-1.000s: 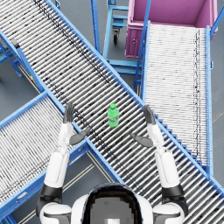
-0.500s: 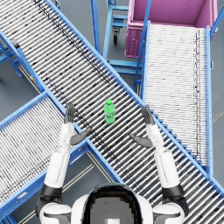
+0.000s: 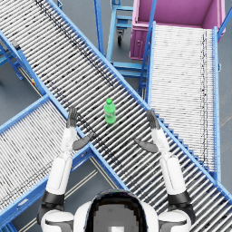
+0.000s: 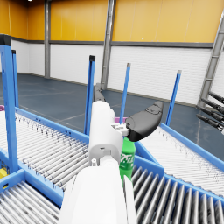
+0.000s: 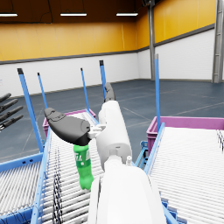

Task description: Pick up the oil and place it on the left assembly line, put the cola on the right, and keep Sprite still

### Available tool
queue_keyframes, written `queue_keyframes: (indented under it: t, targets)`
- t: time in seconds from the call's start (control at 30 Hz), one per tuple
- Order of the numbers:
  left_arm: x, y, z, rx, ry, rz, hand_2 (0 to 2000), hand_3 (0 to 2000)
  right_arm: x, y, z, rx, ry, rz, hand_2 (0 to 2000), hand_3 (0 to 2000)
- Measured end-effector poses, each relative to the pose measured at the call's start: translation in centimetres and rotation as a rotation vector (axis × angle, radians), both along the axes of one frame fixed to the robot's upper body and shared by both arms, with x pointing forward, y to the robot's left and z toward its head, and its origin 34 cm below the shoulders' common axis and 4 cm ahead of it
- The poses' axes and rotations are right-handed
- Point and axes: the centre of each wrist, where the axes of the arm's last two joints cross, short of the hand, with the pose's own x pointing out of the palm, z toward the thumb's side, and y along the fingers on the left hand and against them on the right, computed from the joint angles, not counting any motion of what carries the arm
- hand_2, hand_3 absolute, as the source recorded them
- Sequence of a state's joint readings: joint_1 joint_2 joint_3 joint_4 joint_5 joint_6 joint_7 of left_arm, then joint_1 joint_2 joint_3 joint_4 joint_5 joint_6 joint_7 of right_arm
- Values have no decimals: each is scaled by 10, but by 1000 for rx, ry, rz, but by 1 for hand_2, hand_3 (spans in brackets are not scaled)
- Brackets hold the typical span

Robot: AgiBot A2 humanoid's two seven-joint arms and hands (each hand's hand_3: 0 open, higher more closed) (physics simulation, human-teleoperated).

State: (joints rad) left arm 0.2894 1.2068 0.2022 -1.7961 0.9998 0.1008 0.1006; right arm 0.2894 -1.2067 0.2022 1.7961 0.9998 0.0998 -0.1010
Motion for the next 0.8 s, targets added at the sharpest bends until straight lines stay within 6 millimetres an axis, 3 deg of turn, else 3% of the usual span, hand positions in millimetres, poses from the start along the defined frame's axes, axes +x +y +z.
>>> queue_keyframes:
  t: [0.8]
  targets:
    - [0,0,0,0,0,0,0,0,0,0,0,0,0,0,0,0]
